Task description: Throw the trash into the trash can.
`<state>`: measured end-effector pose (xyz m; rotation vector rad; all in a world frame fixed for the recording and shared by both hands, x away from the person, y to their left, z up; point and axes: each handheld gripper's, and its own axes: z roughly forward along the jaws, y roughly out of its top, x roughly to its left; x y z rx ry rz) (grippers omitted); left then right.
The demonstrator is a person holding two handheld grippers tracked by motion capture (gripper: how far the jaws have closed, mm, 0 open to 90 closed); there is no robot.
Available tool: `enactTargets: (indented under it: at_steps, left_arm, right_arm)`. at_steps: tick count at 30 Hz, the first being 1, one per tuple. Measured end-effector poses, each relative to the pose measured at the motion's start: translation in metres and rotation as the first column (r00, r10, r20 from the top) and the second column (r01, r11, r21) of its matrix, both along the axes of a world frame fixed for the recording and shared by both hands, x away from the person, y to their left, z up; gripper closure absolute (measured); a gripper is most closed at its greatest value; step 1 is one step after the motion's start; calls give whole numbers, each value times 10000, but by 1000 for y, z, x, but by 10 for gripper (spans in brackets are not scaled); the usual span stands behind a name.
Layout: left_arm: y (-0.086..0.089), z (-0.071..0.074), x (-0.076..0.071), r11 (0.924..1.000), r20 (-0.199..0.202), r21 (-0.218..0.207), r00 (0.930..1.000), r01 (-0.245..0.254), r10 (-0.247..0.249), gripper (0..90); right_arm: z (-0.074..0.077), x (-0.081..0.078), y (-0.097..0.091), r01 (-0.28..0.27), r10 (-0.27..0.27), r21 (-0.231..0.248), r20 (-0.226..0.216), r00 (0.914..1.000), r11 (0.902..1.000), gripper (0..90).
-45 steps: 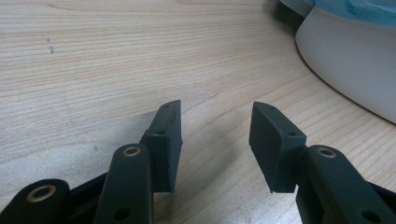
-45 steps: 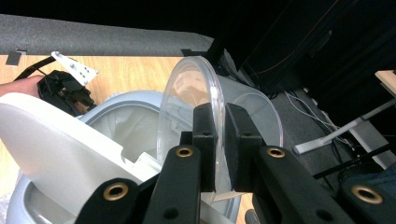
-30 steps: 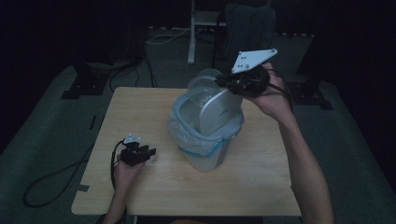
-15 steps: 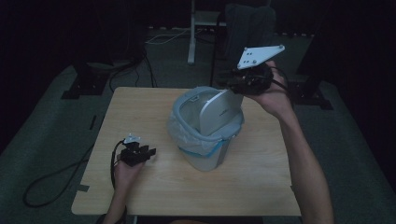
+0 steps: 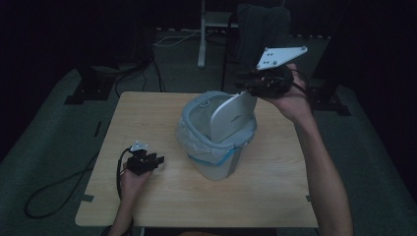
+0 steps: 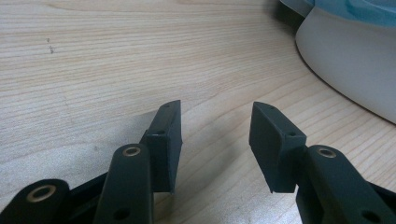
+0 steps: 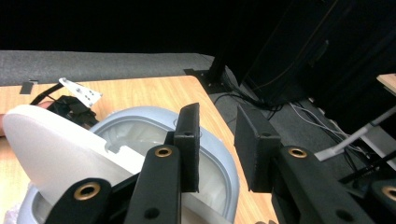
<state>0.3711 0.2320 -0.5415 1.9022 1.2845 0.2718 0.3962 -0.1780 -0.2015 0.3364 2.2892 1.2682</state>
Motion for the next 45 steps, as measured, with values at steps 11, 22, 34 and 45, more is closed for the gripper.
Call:
enactTargets:
  at_steps: [11, 22, 34, 45]
  left_arm:
    - [0, 0, 0, 10000, 9, -5, 10000, 0, 0, 546]
    - [0, 0, 1, 10000, 23, 9, 10000, 10, -10, 546]
    - [0, 0, 0, 10000, 21, 11, 10000, 3, -3, 546]
    - [0, 0, 0, 10000, 21, 16, 10000, 5, -5, 546]
  right_arm:
    - [-2, 1, -13, 396, -396, 97, -9, 9992, 9992, 704]
    - [-7, 1, -19, 558, -557, 125, -37, 9984, 9984, 710]
    - [-6, 0, -25, 669, -668, 206, -49, 9978, 9975, 716]
    - [-7, 0, -25, 724, -723, 207, -56, 9974, 9972, 720]
